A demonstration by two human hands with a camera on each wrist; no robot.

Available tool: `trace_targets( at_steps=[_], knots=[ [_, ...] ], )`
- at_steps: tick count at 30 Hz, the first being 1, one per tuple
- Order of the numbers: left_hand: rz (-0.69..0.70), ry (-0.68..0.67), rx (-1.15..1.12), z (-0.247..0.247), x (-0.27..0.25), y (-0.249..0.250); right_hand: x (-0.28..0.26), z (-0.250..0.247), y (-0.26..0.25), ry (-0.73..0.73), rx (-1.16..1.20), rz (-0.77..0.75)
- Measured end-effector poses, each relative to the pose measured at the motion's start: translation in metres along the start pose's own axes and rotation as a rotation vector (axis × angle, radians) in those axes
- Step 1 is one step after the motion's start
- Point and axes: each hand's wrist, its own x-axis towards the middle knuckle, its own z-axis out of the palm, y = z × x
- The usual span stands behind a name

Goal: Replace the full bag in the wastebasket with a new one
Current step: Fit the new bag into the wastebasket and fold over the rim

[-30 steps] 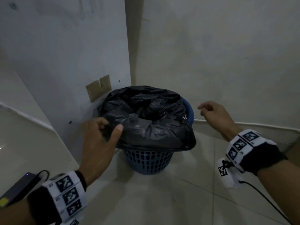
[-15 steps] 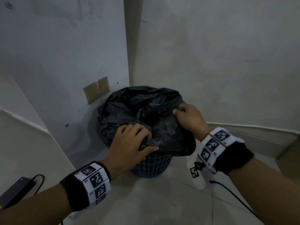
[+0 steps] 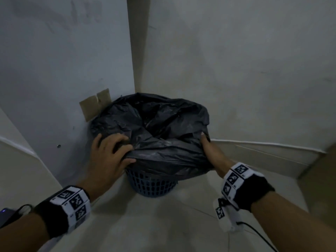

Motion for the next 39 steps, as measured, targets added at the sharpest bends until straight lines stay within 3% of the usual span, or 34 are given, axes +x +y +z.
trace_targets(
  at_steps=[1,4,5,7,9,13,20,25,28,34,39],
  knots=[
    [-0.159,0.009,-0.049,-0.004,0.001,0.002,0.002,0.001,-0.001,0.020,0.046,0.015],
    [-0.817,0.048,-0.449,-0.024,0.010,0.028,0.010,0.006,-0.005,0.050,0.234,0.051],
    [-1.007,-0.036,-0.659,-0.028,0.012,0.036,0.013,0.007,-0.005,0.047,0.299,0.070],
    [-1.297,-0.347,-1.061,-0.029,0.011,0.046,0.015,0.007,-0.006,0.031,0.383,0.101],
    [-1.436,-0.512,-1.336,-0.023,0.007,0.049,0.015,0.005,-0.006,0.000,0.442,0.116],
    [-1.415,-0.355,-1.579,-0.012,0.014,0.054,0.013,0.000,-0.004,-0.054,0.511,0.123],
    [-1.349,-0.165,-1.658,-0.013,0.012,0.055,0.010,-0.010,-0.002,-0.029,0.509,0.156],
    [-1.323,-0.238,-1.619,-0.012,0.010,0.053,0.002,-0.006,-0.007,0.138,0.286,0.131],
    [-1.330,-0.279,-1.528,-0.011,0.011,0.052,0.005,-0.007,-0.005,0.250,0.373,0.149],
    [-1.374,-0.182,-1.606,-0.011,0.015,0.037,0.027,-0.023,0.016,0.052,0.562,0.181],
    [-1.385,-0.049,-1.751,-0.016,0.011,0.029,0.033,-0.039,0.033,0.057,0.625,0.129]
  ],
)
